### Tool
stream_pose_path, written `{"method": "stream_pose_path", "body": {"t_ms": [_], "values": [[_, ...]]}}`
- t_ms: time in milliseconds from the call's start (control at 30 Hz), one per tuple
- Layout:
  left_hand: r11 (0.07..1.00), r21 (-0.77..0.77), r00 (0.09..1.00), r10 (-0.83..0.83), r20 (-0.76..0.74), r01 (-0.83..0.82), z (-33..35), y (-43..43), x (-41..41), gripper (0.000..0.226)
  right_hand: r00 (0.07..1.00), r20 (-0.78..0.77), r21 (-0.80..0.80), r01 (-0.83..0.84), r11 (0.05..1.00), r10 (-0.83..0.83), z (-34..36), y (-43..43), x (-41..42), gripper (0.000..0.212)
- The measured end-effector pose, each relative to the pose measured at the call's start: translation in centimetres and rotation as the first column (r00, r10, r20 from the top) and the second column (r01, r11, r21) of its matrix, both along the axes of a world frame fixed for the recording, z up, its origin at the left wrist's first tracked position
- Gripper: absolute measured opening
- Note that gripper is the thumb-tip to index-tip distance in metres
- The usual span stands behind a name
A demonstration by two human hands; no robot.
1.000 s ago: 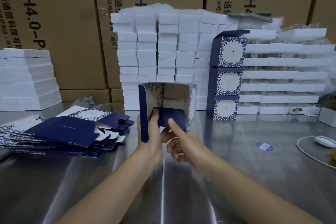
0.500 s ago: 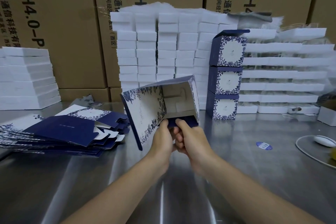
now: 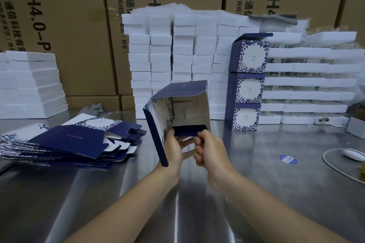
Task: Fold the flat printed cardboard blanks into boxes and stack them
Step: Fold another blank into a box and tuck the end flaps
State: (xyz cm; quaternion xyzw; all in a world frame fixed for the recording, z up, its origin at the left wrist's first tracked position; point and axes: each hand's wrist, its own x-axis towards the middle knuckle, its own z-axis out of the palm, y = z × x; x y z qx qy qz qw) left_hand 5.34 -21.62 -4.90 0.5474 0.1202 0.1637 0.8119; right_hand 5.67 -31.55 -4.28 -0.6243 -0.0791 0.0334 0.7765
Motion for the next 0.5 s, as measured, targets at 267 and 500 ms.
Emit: {"method": "stream_pose_path", "body": {"t_ms": [267, 500], "values": [[1.0, -0.013, 0.999, -0.001, 0.032, 0.001, 0.01, 0.16, 0.2, 0.054, 0.995, 0.018, 0.008, 0.096, 0.995, -0.096, 0.0, -0.1, 0.12, 0.03], [0.999, -0.035, 0.999, -0.016, 0.051, 0.018, 0.3, 0.12, 0.06, 0.05, 0.998, 0.01, -0.014, 0.058, 0.998, -0.058, 0.37, -0.53, 0.12, 0.033]]}}
